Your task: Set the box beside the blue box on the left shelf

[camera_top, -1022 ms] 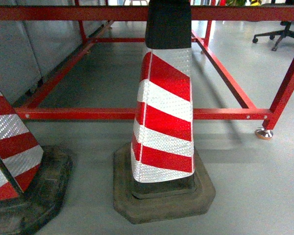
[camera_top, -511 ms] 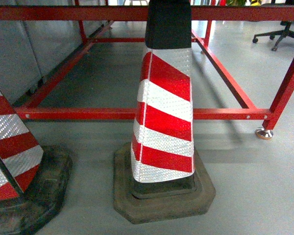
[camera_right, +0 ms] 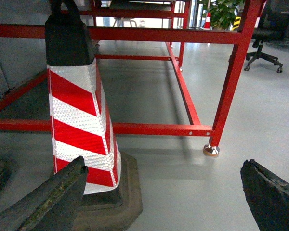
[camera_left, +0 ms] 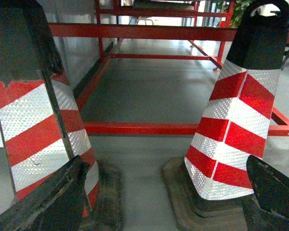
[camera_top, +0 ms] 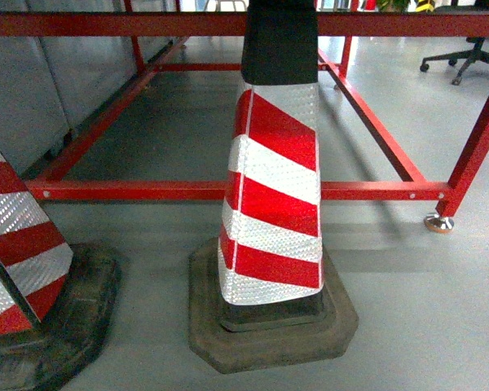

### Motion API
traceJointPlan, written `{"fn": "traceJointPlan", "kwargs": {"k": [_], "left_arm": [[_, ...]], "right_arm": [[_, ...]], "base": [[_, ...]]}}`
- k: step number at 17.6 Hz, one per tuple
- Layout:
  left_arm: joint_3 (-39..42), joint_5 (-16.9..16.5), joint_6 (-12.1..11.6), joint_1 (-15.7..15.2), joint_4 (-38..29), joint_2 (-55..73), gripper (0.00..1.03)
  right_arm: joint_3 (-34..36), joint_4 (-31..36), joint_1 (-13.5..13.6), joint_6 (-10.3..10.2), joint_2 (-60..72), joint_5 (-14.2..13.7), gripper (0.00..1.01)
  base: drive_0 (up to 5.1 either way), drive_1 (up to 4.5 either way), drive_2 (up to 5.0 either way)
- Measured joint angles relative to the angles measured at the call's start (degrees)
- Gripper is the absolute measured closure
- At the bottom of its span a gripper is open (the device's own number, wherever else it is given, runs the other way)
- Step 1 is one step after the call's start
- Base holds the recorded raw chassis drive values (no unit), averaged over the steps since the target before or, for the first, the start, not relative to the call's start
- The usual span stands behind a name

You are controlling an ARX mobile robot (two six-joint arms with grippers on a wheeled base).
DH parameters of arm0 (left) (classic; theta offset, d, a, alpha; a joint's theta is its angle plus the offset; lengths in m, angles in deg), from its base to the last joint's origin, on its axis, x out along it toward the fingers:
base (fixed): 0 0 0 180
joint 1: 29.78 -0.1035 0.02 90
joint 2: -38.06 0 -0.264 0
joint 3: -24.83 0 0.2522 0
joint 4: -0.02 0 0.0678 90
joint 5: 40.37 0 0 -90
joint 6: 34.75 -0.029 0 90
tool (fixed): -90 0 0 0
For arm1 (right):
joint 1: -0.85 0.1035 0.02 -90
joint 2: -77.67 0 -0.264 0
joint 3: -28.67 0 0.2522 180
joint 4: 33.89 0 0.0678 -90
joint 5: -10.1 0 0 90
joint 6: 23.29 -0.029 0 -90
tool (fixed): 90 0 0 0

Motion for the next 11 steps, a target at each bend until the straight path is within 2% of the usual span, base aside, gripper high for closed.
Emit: {"fn": "traceJointPlan", "kwargs": {"k": [11], "left_arm": [[0.0, 0.0, -0.5, 0.0, -0.1, 0.0, 0.05]], "right_arm": [[0.0, 0.1, 0.0, -0.1, 0.0, -0.1, 0.03]], "base": [[0.0, 0.00, 0.0]]}}
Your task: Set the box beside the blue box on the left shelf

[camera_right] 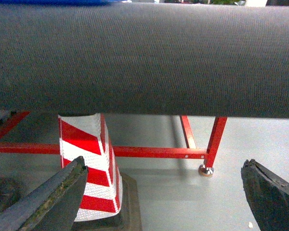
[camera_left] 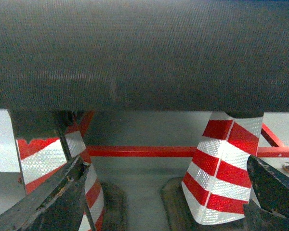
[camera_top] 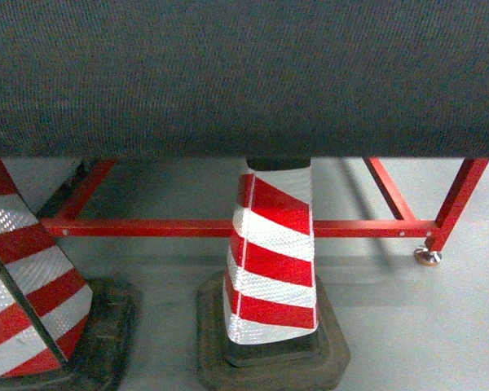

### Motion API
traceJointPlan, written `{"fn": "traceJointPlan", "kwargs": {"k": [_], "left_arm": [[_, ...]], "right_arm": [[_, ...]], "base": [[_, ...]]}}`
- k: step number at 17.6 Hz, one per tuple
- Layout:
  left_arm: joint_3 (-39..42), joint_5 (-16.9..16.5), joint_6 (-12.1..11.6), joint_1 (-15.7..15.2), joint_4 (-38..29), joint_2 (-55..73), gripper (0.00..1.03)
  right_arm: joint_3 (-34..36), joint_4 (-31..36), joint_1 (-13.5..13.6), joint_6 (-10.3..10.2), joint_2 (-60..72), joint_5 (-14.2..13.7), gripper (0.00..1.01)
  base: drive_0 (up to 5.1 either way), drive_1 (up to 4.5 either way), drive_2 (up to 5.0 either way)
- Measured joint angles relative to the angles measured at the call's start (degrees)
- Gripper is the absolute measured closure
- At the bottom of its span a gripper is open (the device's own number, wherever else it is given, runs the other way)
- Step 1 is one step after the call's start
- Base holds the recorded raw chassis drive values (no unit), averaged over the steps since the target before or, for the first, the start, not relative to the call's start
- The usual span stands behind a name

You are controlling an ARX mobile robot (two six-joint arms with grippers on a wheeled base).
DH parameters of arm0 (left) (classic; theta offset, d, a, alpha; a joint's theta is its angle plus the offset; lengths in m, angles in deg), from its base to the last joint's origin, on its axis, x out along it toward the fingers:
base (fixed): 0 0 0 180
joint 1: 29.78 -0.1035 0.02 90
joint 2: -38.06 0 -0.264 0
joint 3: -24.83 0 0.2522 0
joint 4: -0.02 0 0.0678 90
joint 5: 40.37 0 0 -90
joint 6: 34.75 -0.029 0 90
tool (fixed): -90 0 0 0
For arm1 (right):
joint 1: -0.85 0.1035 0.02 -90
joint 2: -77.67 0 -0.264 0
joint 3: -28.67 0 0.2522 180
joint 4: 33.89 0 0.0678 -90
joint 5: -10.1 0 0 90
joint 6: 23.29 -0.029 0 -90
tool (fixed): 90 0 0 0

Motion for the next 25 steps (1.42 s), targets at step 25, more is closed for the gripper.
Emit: {"fn": "traceJointPlan", "kwargs": {"k": [25], "left_arm": [[0.0, 0.0, -0.2, 0.0, 0.0, 0.0, 0.05]], "right_arm": [[0.0, 0.0, 0.0, 0.0, 0.0, 0.0, 0.03]], "base": [[0.0, 0.00, 0.0]]}}
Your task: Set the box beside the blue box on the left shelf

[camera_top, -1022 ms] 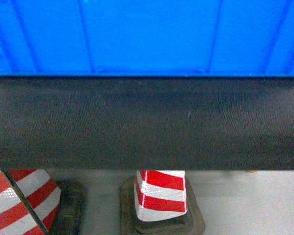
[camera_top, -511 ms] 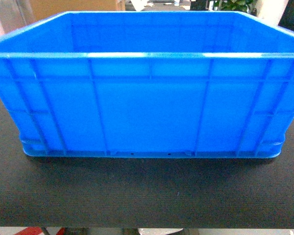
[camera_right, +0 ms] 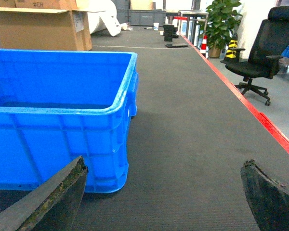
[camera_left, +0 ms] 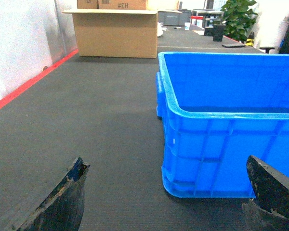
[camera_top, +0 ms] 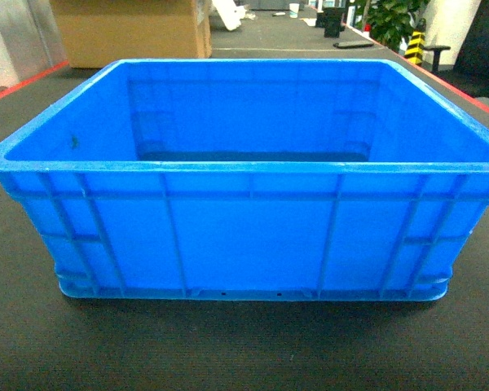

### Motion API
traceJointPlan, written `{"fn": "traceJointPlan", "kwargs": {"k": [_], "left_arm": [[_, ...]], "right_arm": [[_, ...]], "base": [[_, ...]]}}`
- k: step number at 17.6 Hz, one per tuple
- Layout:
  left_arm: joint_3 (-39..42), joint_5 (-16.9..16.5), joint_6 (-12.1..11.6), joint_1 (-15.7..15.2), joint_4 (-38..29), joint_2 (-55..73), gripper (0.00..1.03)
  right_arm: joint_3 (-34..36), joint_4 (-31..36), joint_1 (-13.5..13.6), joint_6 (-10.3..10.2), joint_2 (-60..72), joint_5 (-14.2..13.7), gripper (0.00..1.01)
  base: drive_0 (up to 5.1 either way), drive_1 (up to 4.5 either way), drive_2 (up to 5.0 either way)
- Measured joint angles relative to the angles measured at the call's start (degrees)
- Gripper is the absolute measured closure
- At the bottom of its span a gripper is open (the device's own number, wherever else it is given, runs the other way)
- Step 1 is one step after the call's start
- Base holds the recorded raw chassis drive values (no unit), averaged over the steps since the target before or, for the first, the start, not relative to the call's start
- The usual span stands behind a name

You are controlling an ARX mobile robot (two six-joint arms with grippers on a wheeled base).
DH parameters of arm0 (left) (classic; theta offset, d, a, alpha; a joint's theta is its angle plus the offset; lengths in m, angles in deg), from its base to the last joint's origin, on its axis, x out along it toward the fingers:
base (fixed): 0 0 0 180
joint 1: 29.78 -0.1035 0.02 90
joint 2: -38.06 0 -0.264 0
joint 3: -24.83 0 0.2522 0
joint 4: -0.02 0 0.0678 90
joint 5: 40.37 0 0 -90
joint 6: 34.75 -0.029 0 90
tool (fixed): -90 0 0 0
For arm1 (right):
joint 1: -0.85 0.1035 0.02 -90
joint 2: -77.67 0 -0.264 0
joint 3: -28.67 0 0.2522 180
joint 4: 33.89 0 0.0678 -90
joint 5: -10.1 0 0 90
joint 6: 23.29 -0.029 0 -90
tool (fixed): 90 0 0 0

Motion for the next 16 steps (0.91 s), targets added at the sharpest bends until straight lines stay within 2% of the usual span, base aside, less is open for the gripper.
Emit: {"fn": "traceJointPlan", "kwargs": {"k": [16], "left_arm": [[0.0, 0.0, 0.0, 0.0, 0.0, 0.0, 0.05]], "right_arm": [[0.0, 0.0, 0.0, 0.0, 0.0, 0.0, 0.03]], "base": [[0.0, 0.00, 0.0]]}}
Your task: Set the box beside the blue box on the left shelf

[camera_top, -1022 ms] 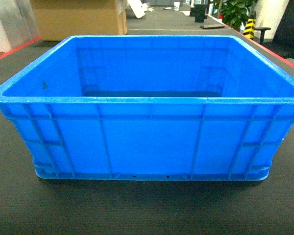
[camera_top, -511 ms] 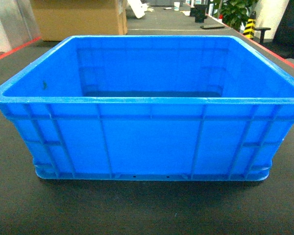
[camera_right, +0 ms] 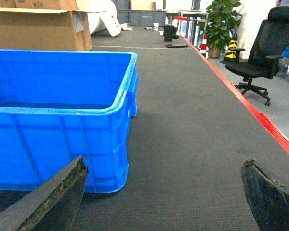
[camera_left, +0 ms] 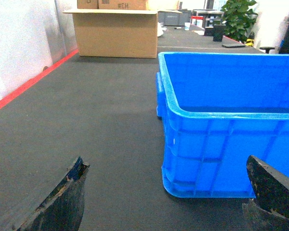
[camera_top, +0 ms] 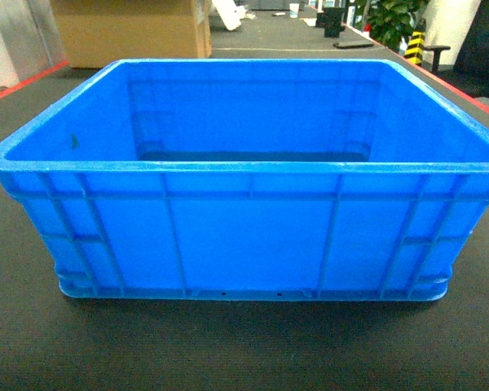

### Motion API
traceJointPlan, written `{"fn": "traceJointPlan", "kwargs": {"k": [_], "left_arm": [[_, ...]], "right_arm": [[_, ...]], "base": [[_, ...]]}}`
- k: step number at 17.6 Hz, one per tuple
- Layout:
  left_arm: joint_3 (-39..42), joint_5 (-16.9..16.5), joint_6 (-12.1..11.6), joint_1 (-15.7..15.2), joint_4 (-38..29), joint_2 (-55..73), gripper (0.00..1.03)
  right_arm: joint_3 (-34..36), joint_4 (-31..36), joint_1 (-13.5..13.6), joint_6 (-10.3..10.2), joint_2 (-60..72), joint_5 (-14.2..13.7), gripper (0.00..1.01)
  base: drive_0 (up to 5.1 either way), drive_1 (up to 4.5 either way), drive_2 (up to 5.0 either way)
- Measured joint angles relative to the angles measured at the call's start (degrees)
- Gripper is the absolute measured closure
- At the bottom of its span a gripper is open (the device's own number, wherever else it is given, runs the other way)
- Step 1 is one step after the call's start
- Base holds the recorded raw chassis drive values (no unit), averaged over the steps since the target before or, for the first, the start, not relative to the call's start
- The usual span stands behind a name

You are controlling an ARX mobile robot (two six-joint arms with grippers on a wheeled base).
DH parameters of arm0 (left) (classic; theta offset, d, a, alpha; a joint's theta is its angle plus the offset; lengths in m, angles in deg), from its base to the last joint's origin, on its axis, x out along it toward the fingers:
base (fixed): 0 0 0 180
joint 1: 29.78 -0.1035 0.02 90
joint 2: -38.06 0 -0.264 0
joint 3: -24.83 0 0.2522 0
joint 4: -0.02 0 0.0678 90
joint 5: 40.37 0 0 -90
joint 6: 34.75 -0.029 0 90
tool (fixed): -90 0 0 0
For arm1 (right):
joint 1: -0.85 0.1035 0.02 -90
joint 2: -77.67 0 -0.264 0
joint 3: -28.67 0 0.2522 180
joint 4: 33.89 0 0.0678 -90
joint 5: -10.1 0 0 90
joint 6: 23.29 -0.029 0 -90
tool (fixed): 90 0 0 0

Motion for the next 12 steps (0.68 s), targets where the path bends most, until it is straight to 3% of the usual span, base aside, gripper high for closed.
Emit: {"fn": "traceJointPlan", "kwargs": {"k": [12], "left_arm": [[0.0, 0.0, 0.0, 0.0, 0.0, 0.0, 0.05]], "right_arm": [[0.0, 0.0, 0.0, 0.0, 0.0, 0.0, 0.03]], "base": [[0.0, 0.00, 0.0]]}}
